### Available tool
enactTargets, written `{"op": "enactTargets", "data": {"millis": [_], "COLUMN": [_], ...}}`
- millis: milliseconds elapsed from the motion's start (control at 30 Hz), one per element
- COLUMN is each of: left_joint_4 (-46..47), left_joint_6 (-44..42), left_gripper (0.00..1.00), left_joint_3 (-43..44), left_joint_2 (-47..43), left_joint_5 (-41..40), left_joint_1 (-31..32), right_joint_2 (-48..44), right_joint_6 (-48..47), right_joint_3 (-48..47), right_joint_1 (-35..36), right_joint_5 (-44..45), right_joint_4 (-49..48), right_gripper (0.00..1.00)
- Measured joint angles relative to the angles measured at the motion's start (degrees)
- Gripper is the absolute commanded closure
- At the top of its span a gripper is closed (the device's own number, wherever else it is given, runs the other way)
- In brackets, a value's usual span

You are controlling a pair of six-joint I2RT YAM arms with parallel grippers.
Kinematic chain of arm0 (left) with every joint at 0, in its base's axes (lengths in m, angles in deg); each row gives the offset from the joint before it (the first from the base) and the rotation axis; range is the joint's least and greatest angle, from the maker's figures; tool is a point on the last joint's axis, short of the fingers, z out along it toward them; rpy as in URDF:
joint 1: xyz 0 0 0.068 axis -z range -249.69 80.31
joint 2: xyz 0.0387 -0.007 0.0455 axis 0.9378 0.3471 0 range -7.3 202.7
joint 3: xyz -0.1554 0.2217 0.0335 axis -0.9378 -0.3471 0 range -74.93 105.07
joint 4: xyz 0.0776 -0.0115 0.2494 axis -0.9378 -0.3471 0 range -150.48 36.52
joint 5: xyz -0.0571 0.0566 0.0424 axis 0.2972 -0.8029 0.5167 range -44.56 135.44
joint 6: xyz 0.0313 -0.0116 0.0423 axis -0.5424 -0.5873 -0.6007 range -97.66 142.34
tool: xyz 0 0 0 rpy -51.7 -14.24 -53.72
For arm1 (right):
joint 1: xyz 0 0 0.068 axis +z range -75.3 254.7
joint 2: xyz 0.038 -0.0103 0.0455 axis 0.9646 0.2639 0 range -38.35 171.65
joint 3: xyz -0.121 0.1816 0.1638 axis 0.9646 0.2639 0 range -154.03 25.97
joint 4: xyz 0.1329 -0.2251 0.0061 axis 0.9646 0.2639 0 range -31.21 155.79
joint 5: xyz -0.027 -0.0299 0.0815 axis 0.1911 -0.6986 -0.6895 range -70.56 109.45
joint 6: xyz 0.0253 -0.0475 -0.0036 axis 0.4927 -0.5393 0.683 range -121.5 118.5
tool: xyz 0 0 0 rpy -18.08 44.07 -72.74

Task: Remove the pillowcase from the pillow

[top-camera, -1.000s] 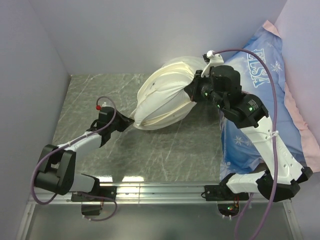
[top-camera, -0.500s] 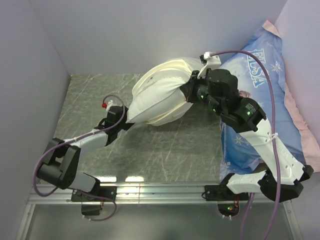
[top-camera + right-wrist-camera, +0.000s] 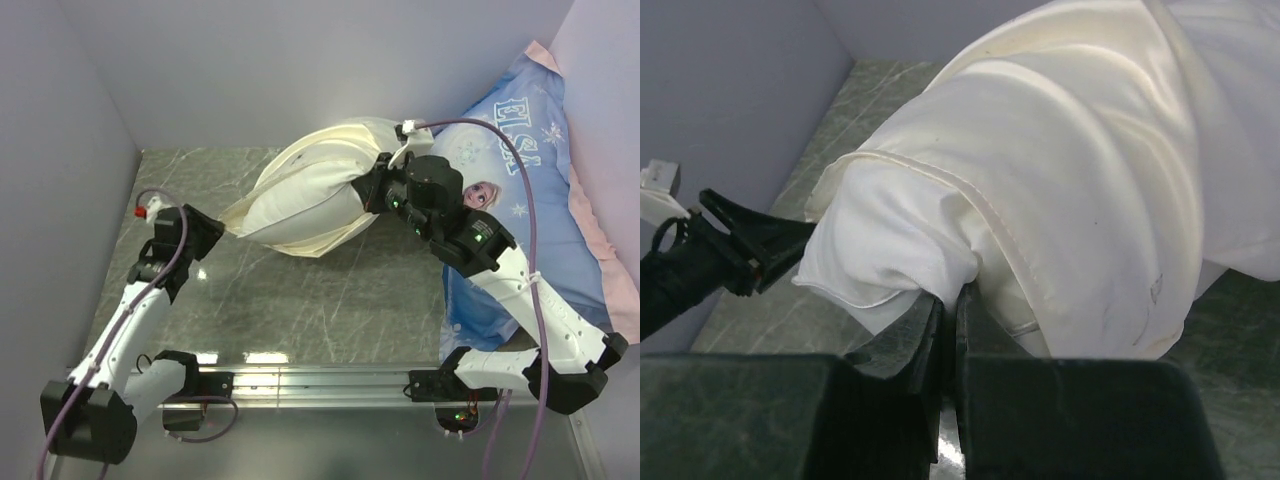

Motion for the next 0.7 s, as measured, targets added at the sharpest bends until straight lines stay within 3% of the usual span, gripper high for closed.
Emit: {"op": "enactTargets", "data": {"millis": [200, 367, 667, 700], "left_joint_4": [-9.68, -12.28, -7.02, -5.66], "left_joint_6": [-0.83, -0.15, 11.13, 12.9], "left_gripper": [0.42, 0.41, 0.34, 0.26], "left_joint_3": [2.23, 3.76, -2.71, -4.11], "left_joint_2": [-7.91, -12.17, -21.97, -22.82], "left_joint_5": [6.12, 12.22, 22.93, 23.26], "left_joint_1": [-3.02, -3.02, -2.19, -1.66], "right_joint_2": [0.61, 2.58, 5.38, 5.77], "right_joint_6": [2.21, 3.1, 3.34, 3.34], "right_joint_3": [4.52, 4.57, 5.05, 5.25], "right_joint_1": [0.7, 2.47, 6.6, 7.74], "right_joint_5": [-3.3, -3.87, -2.58, -1.75], "right_joint_4": [-3.56, -6.21, -9.46, -9.94], "right_gripper": [1.0, 1.0, 1.0, 1.0]}}
